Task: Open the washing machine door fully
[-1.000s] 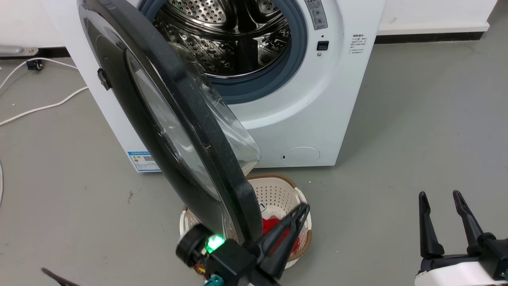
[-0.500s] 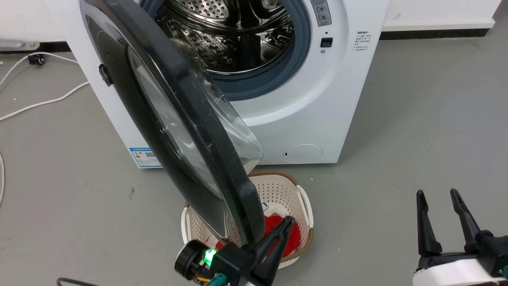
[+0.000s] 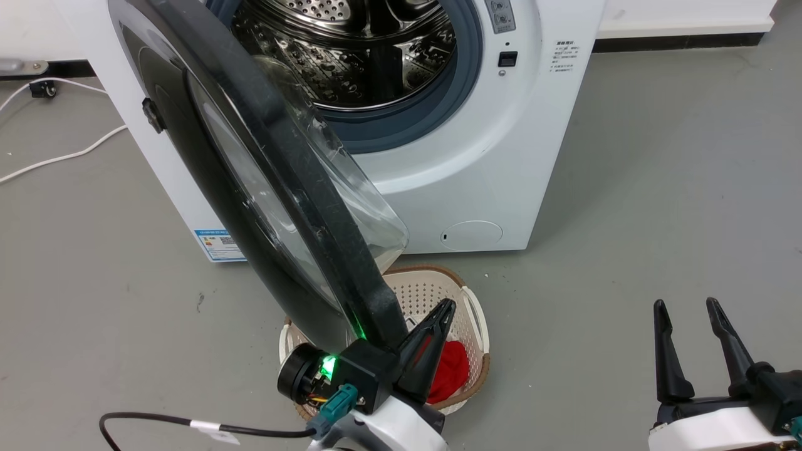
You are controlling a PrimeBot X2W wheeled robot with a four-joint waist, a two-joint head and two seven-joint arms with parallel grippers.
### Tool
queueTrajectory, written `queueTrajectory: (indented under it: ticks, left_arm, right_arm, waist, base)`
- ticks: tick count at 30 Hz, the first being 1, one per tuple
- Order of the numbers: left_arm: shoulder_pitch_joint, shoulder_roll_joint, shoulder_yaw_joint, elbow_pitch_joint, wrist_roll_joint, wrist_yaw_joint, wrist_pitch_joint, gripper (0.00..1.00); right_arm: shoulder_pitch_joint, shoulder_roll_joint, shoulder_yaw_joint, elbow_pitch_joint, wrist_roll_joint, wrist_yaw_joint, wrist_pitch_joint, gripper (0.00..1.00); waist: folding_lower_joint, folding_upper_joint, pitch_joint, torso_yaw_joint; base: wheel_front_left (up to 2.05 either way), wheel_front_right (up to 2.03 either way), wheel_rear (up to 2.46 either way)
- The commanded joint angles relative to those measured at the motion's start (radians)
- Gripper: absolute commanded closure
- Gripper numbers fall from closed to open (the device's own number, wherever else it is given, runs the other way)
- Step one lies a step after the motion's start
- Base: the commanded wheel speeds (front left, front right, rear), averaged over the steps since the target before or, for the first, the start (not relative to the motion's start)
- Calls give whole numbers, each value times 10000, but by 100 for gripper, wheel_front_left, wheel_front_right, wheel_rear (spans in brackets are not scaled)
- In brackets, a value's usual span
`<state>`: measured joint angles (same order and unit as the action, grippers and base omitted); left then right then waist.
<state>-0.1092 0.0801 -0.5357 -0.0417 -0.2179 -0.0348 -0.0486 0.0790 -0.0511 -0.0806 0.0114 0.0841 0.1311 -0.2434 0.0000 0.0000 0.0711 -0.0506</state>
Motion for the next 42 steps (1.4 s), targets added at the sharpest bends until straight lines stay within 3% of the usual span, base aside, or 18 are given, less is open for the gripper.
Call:
queueTrajectory:
  ticks: [1,12,23,42]
  left_arm:
    - [-149,-54,29,128,-55,50,-76,100]
    - [-408,-40,188,772,-183,286,-428,100]
    - [343,177,241,422,-206,701,-485,100]
    - [1728,722,367,-655,-270,1360,-285,100]
  right_arm:
    - [-184,18,-7,46,66,-7,-35,0]
    - [-256,18,-1,279,166,-7,-126,0]
    - [-140,18,-28,445,214,-7,-166,0]
    - [53,18,-150,470,123,-7,-138,0]
  waist:
    - [0,0,22,-4]
    - [0,0,35,29]
    - [0,0,-172,161]
    - [0,0,-377,1551]
  base:
    - [0,0,0]
    - [0,0,0]
    - [0,0,0]
    - [0,0,0]
